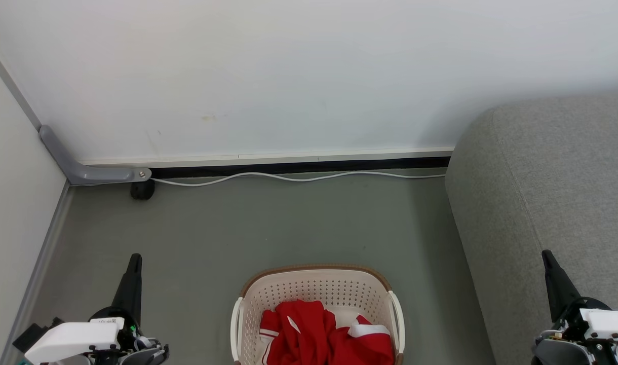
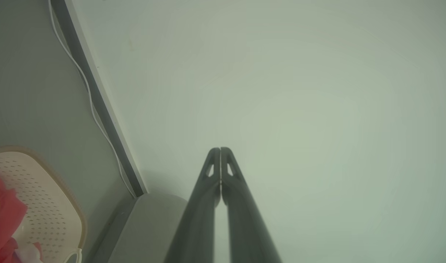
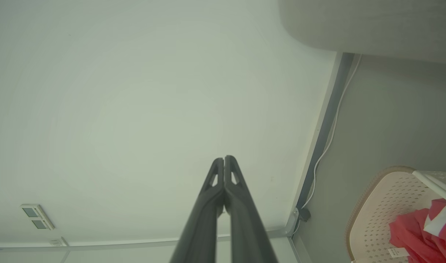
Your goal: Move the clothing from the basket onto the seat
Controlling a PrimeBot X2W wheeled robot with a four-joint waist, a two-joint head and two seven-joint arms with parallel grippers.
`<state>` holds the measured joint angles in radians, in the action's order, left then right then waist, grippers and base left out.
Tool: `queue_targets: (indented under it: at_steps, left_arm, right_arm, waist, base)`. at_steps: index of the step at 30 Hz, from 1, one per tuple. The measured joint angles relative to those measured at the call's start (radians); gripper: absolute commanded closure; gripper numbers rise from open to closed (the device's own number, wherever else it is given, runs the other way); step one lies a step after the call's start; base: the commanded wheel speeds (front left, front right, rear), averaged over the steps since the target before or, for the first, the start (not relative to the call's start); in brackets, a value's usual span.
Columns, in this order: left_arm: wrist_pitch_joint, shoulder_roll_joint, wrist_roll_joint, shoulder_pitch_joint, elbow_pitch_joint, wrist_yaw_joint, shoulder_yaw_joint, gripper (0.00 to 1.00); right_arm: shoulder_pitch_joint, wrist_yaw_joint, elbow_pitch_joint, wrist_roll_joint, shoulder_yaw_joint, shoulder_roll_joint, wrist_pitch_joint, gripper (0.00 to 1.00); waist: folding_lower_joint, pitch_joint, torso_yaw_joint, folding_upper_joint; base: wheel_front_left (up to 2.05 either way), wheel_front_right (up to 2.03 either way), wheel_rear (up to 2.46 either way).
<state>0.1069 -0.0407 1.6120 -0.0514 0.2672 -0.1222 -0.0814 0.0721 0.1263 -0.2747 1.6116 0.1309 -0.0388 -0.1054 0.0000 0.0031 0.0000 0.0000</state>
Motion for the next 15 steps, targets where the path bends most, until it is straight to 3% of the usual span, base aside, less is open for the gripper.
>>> queue_targets:
  at_steps: [15]
  left_arm:
    - [0.0,0.0,0.0,0.0,0.0,0.0,0.0,1.0]
  right_arm:
    - [0.0,0.0,0.0,0.0,0.0,0.0,0.0,1.0]
  waist:
    - [0.0,0.0,0.0,0.0]
  base:
    - [0.0,0.0,0.0]
